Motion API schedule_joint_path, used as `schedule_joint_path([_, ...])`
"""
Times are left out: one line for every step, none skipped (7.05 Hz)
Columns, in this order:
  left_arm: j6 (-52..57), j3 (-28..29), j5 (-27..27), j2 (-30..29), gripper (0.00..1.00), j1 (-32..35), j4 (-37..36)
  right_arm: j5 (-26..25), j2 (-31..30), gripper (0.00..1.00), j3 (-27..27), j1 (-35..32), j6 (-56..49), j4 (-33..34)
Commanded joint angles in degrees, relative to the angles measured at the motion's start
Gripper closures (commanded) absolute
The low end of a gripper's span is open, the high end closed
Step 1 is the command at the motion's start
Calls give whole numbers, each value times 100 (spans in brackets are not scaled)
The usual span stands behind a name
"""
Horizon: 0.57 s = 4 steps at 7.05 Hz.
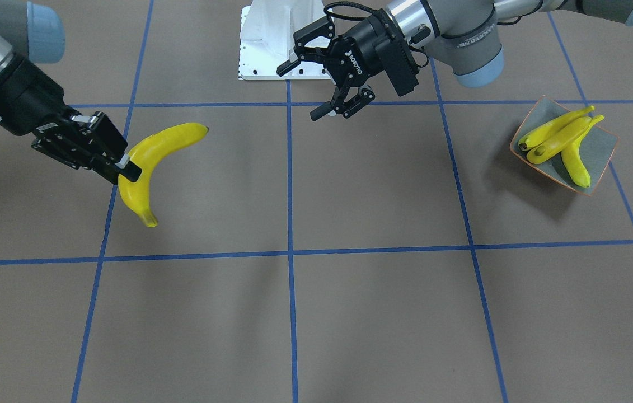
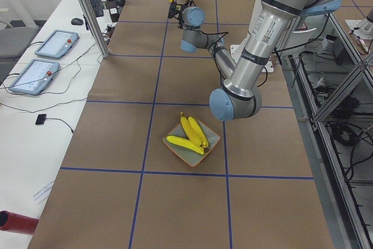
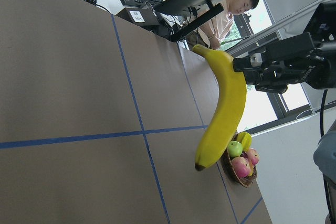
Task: Transfer all bananas from basket to plate
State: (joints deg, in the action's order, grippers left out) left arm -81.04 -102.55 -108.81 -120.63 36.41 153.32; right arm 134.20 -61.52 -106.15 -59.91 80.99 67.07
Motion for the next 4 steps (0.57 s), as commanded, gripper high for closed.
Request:
schedule_joint_path([9,42,-9,-4,1,-11,14,-138,472,100,-370,451,301,822])
schedule_joint_path([9,42,-9,-4,1,-37,14,-661,622,100,-380,836,660,834])
schedule_joint_path([9,42,-9,-4,1,-72,14,-980,693,100,-380,1101,725,904])
schedule_joint_path([9,42,-9,5,1,-90,14,-1053,842,100,-371,1182,778,1114])
